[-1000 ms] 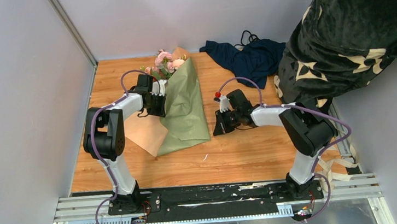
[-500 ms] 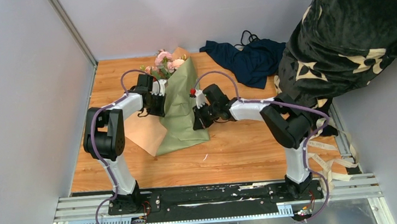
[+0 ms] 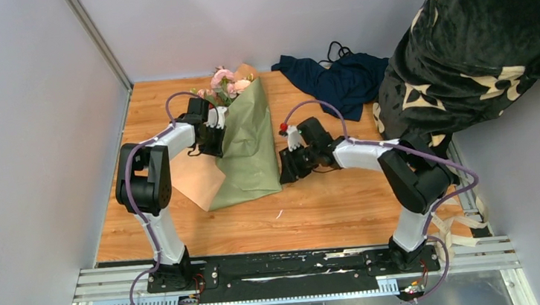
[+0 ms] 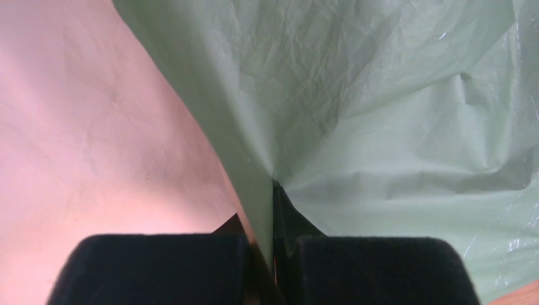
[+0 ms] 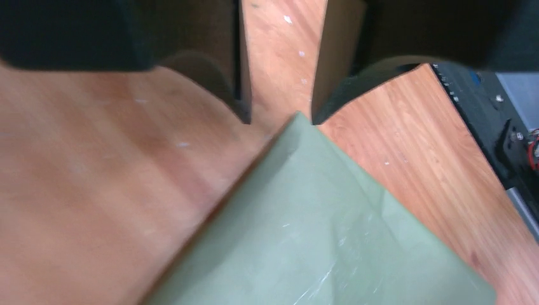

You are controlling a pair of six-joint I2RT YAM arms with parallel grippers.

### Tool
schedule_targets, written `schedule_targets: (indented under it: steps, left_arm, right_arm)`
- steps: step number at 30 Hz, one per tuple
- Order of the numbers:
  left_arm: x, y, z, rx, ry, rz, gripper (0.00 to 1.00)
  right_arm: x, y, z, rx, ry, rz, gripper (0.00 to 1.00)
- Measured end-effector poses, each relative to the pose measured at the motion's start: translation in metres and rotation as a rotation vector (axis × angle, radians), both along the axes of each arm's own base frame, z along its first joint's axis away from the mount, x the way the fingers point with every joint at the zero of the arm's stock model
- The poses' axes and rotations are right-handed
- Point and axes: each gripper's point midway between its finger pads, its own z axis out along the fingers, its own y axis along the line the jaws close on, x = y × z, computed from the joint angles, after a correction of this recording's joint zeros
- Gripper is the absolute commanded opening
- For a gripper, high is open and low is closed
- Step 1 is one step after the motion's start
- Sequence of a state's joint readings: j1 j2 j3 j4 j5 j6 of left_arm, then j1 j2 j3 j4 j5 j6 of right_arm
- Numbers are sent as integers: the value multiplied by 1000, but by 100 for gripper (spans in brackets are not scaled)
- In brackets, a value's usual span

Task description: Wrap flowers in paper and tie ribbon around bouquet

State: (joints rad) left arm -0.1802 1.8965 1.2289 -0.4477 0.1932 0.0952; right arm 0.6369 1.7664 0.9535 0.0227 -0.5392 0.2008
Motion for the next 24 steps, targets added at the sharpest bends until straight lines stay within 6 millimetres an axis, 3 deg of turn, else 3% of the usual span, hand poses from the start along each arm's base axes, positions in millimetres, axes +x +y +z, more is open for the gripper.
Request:
schedule_targets:
  steps: [3,6,10,12,17,21,24]
  left_arm:
    - [1,1,0,7,-6,1,0]
    - [1,1,0,8,-7,1,0]
    - [2,2,0,11,-12,3,0]
    - [2,2,-1,13,-13,4,0]
    - [3,3,0,16,-18,5,0]
    - [4,3,0,18,-20,4,0]
    - [4,4,0,20,-21,5,0]
  right_arm:
    - [31,-11,17,32,-9,-71,59]
    - [76,-7,28,83,-10,-129,59]
    - [132,0,21,164,36,-221,59]
    - [147,3,10,195,89,-256,58]
    - [166,23,12,309,148,-251,54]
    - [166,32,11,377,197,-245,38]
    - [165,35,6,403,225,-254,8]
